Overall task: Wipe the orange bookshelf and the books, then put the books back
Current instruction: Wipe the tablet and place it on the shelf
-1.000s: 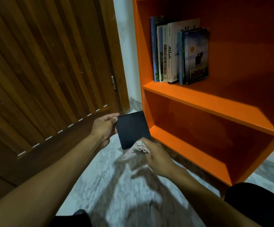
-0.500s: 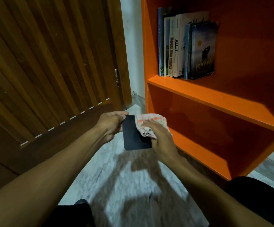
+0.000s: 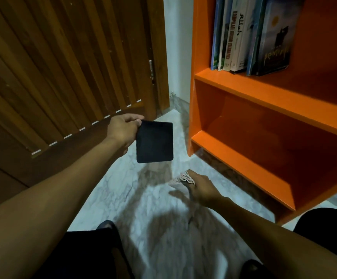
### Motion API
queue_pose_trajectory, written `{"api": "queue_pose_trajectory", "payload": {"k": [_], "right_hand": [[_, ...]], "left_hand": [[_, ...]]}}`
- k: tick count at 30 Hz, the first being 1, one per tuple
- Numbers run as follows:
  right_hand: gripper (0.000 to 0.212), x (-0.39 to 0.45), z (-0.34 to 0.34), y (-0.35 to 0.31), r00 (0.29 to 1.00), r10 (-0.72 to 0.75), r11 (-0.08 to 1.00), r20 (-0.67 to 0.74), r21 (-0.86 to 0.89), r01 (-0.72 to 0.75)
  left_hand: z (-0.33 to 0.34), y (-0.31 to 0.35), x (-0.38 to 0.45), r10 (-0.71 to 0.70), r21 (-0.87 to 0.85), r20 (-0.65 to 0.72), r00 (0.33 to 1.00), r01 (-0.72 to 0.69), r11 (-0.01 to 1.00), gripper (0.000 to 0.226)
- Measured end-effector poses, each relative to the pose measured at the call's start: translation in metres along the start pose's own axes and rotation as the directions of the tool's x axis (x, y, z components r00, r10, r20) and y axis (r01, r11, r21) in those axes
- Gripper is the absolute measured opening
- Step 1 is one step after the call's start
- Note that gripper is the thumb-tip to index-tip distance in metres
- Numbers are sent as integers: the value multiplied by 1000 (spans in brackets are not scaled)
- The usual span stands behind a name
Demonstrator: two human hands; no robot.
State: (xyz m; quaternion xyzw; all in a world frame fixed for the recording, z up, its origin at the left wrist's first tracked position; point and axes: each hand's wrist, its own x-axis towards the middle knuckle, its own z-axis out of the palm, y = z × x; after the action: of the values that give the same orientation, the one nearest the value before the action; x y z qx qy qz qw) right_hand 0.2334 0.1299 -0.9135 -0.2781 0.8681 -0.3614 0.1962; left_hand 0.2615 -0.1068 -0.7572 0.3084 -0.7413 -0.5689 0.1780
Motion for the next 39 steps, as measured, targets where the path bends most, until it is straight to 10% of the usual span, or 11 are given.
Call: {"api": "queue_pose_trajectory", "payload": {"k": [11, 20, 24, 28, 33, 39], "right_hand": [[31, 21, 86, 97, 912, 398, 883, -101, -227, -411], [39, 34, 144, 164, 935, 333, 927, 118, -224, -302], [39, 31, 92, 119, 883, 356, 918, 306, -291, -270], [22, 45, 20, 81, 865, 485, 874, 128, -71, -480], [30, 59, -94, 8, 892, 371, 913, -259, 280, -298], [34, 22, -197, -114, 933, 137, 931, -332, 364, -7]], "left_hand": [[19, 2, -32, 10, -40, 186, 982, -3, 999, 19], [27, -7, -26, -9, 12, 227, 974, 6, 1000, 17], [30, -13, -22, 43, 74, 239, 970, -62, 995, 17], [31, -11, -26, 176, 191, 276, 945, -233, 954, 19], [38, 14, -53, 404, 365, 361, 841, -526, 768, 18], [51, 54, -81, 628, 416, 597, 499, -862, 289, 28]]}}
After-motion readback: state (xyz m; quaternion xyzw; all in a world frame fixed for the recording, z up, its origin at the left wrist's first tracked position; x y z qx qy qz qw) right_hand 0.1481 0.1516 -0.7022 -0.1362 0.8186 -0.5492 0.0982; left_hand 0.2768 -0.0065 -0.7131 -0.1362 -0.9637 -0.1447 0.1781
